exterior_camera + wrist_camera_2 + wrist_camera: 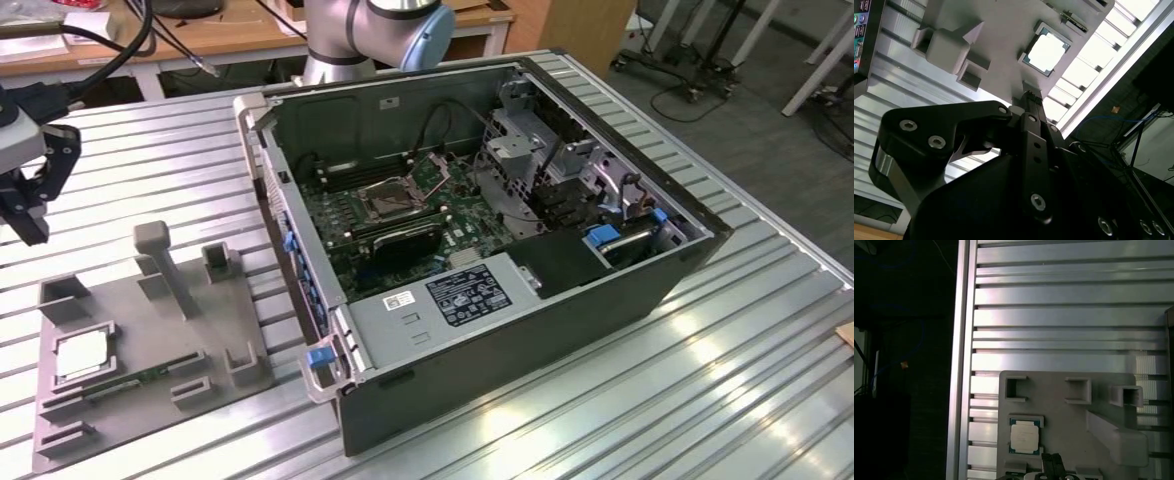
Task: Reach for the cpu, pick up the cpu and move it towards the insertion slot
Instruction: 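Reach for the cpu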
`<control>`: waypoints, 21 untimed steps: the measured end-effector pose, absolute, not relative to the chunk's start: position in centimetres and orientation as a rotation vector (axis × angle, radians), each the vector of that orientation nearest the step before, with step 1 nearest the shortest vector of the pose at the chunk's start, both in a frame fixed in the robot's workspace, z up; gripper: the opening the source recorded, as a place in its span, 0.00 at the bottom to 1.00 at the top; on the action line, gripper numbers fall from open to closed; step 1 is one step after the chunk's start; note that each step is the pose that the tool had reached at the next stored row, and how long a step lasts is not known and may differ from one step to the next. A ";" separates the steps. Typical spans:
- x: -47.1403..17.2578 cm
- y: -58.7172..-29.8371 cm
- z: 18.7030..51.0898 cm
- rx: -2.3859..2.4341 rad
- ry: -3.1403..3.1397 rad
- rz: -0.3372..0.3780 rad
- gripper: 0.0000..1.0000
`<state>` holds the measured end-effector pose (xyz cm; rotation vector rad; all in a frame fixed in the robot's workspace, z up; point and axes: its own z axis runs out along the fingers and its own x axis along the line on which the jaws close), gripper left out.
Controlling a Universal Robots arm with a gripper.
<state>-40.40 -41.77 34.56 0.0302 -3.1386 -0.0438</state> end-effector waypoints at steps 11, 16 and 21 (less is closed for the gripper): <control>-40.8 -42.4 34.3 0.030 -3.139 -0.044 0.10; -41.0 -42.8 34.1 0.030 -3.139 -0.044 0.10; -41.0 -42.9 33.8 0.030 -3.139 -0.047 0.10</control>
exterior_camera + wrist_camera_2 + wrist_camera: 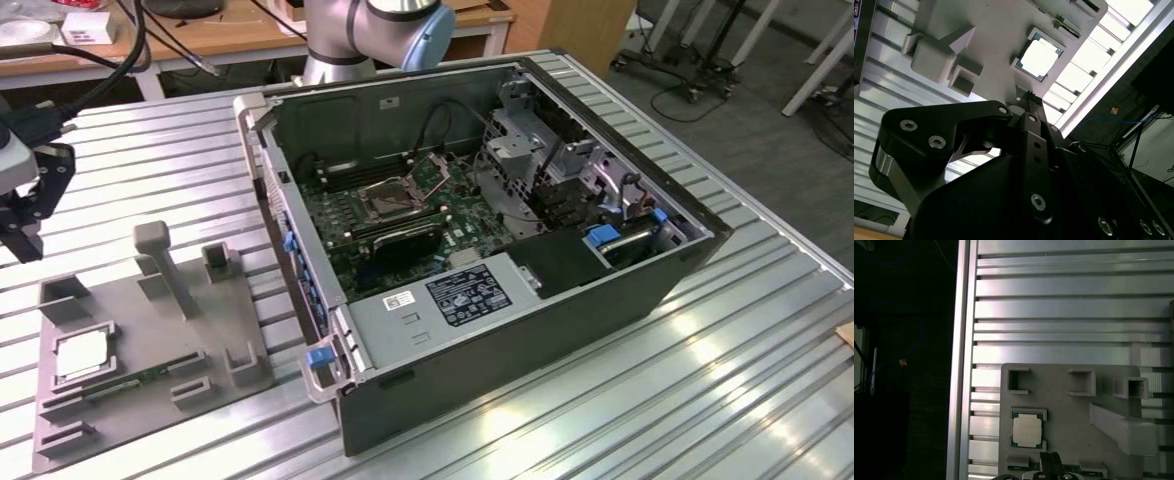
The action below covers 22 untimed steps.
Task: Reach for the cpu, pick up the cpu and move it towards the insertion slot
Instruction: 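Reach for the cpu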
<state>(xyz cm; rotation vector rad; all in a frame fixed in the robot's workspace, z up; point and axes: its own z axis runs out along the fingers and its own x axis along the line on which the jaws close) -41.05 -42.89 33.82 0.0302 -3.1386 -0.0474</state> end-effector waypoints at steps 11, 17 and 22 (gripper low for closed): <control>-41.3 -43.1 33.5 0.030 -3.138 -0.062 0.10; -41.3 -43.1 33.3 0.030 -3.138 -0.062 0.10; -41.3 -43.1 33.1 0.030 -3.138 -0.062 0.10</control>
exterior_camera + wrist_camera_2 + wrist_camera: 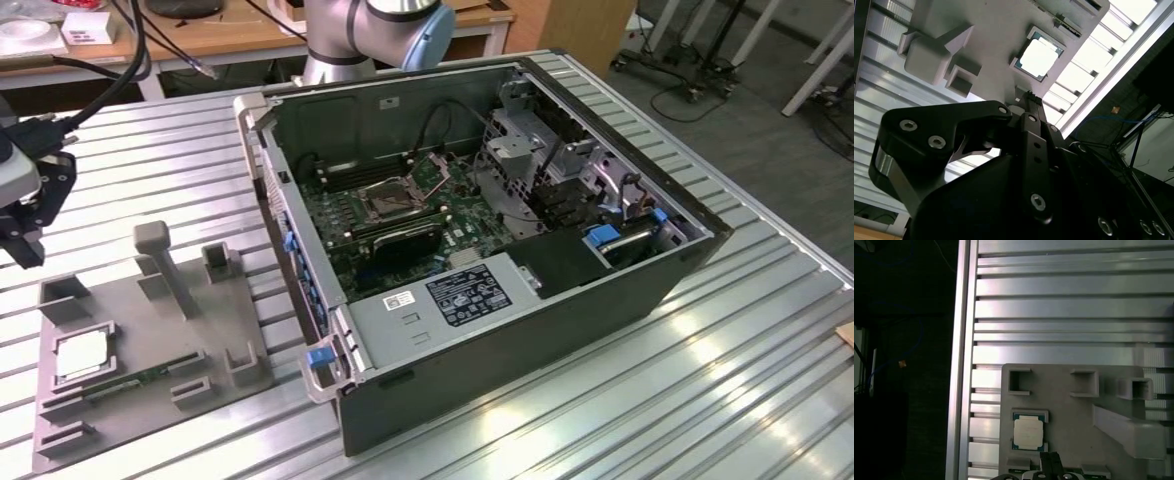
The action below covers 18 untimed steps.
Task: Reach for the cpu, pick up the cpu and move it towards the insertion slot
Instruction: 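Reach for the cpu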
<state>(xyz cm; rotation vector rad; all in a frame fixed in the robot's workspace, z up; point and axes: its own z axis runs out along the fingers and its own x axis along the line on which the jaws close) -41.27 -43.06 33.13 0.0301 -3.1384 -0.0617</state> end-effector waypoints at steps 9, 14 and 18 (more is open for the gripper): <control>-41.3 -43.1 32.7 0.030 -3.138 -0.061 0.10; -41.3 -43.1 32.6 0.030 -3.138 -0.062 0.10; -41.3 -43.1 32.6 0.030 -3.138 -0.062 0.10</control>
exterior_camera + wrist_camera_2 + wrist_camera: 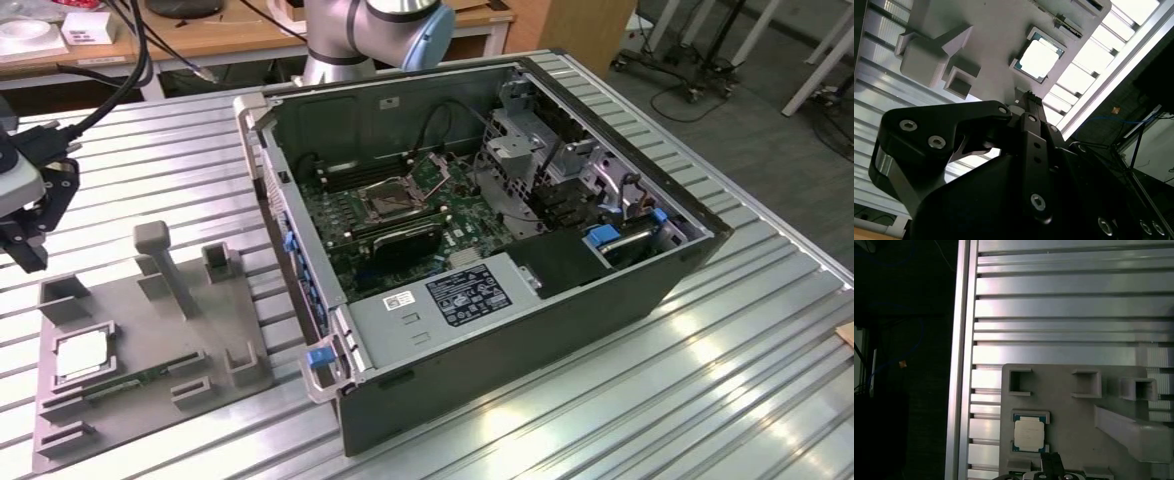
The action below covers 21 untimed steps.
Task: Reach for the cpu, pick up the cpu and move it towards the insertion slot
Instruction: 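Reach for the cpu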
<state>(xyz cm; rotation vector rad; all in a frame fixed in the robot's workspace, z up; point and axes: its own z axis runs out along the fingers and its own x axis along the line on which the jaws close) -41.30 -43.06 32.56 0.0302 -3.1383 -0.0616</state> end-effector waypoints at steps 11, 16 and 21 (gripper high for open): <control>-41.4 -43.1 32.3 0.030 -3.138 -0.062 0.10; -41.4 -43.1 32.3 0.030 -3.138 -0.062 0.10; -41.4 -43.1 32.2 0.030 -3.139 -0.062 0.10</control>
